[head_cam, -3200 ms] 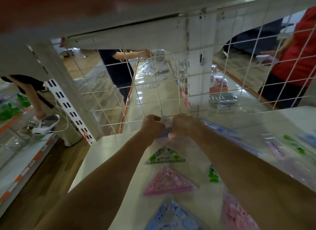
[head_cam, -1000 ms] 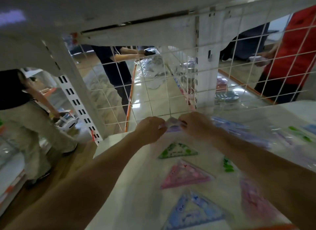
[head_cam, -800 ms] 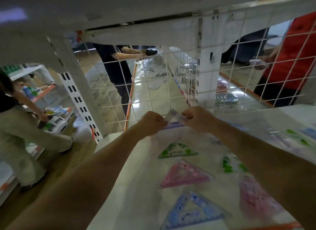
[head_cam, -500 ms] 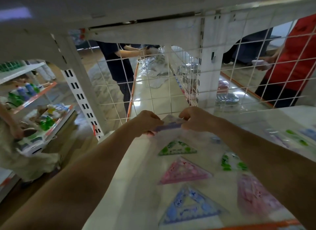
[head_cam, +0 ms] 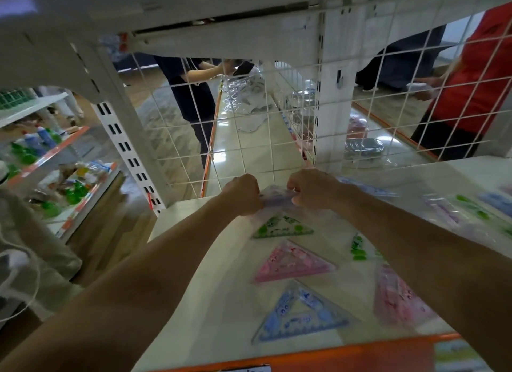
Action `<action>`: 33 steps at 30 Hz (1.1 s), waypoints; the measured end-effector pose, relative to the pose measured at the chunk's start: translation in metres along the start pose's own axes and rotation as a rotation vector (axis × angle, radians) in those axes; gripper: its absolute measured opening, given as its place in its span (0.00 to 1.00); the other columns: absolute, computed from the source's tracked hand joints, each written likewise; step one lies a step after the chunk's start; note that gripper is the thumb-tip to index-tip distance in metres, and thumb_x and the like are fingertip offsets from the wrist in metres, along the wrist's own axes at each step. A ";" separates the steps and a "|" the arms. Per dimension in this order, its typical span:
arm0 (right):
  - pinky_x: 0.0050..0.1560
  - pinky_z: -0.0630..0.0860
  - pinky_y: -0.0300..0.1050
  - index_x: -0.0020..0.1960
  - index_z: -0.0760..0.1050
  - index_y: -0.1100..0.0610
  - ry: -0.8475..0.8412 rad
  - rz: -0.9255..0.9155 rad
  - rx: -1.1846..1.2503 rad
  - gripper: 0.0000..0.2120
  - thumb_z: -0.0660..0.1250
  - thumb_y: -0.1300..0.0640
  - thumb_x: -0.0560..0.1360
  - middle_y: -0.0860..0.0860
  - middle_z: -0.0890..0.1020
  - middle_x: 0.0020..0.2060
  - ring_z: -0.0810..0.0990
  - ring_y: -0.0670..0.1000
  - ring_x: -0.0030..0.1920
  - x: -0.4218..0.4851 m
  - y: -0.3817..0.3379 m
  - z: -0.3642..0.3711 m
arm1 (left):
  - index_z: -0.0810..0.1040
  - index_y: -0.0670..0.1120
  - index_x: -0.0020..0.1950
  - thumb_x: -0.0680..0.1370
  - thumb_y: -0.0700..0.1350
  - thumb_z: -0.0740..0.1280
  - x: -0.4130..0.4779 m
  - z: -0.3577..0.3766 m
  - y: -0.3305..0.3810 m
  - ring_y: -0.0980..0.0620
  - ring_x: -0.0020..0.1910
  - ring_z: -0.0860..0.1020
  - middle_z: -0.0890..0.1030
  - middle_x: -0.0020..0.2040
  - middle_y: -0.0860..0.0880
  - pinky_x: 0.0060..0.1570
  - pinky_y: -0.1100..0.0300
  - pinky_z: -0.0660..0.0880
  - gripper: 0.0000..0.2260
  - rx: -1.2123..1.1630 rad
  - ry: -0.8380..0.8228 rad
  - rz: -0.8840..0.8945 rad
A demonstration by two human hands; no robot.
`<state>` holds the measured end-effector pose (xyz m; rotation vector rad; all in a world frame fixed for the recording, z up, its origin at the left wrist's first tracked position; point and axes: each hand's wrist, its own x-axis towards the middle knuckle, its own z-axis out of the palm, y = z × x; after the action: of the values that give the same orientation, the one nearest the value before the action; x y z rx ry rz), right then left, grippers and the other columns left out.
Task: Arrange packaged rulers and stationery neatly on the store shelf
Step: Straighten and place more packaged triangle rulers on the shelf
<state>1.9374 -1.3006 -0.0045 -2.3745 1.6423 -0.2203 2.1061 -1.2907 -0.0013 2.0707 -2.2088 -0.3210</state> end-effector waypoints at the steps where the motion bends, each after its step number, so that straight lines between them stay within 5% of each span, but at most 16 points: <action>1: 0.51 0.70 0.43 0.60 0.76 0.58 0.003 -0.008 -0.013 0.15 0.66 0.59 0.74 0.56 0.80 0.55 0.77 0.55 0.56 -0.001 -0.001 0.000 | 0.78 0.42 0.58 0.75 0.52 0.68 0.000 0.001 0.000 0.44 0.54 0.78 0.79 0.57 0.44 0.47 0.58 0.71 0.18 0.028 -0.001 0.009; 5: 0.53 0.72 0.46 0.60 0.76 0.58 0.021 -0.022 -0.080 0.14 0.65 0.59 0.74 0.56 0.80 0.54 0.78 0.55 0.55 -0.005 -0.003 0.004 | 0.76 0.43 0.58 0.75 0.58 0.67 0.000 0.006 0.001 0.43 0.54 0.77 0.79 0.56 0.44 0.46 0.56 0.71 0.21 0.094 0.008 0.018; 14: 0.54 0.70 0.44 0.62 0.74 0.59 -0.002 -0.027 -0.082 0.17 0.66 0.57 0.75 0.56 0.79 0.57 0.77 0.56 0.57 -0.004 -0.004 -0.001 | 0.74 0.41 0.63 0.74 0.48 0.71 0.000 0.002 0.005 0.44 0.59 0.75 0.77 0.60 0.43 0.54 0.55 0.72 0.21 0.140 -0.044 0.017; 22: 0.53 0.72 0.45 0.59 0.76 0.61 -0.013 -0.023 -0.149 0.15 0.66 0.58 0.74 0.57 0.80 0.55 0.78 0.57 0.54 0.002 -0.003 0.003 | 0.79 0.41 0.53 0.73 0.46 0.71 0.004 0.003 0.007 0.44 0.52 0.77 0.79 0.53 0.43 0.44 0.59 0.71 0.13 0.173 -0.045 0.034; 33: 0.49 0.70 0.45 0.57 0.76 0.60 -0.006 -0.028 -0.197 0.13 0.67 0.57 0.74 0.56 0.80 0.53 0.78 0.56 0.53 0.007 -0.003 0.004 | 0.76 0.41 0.59 0.72 0.45 0.72 0.008 0.001 0.006 0.45 0.54 0.77 0.78 0.56 0.43 0.47 0.58 0.72 0.17 0.144 -0.051 0.048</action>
<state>1.9433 -1.3058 -0.0081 -2.5390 1.6996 -0.0578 2.0991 -1.2980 -0.0018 2.0974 -2.3727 -0.2185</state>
